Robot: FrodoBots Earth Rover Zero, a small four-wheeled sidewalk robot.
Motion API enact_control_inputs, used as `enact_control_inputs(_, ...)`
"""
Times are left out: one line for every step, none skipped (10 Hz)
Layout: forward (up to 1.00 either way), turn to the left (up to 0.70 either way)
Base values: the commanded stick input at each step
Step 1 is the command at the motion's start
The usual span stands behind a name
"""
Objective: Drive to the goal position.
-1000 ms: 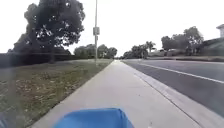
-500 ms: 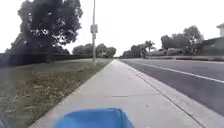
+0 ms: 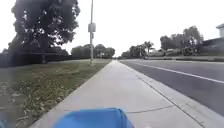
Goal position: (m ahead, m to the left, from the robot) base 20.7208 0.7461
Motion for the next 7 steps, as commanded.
enact_control_inputs(1.0, 0.0)
enact_control_inputs(1.0, 0.0)
enact_control_inputs(1.0, 0.0)
enact_control_inputs(1.0, 0.0)
enact_control_inputs(1.0, 0.0)
enact_control_inputs(1.0, 0.0)
enact_control_inputs(1.0, 0.0)
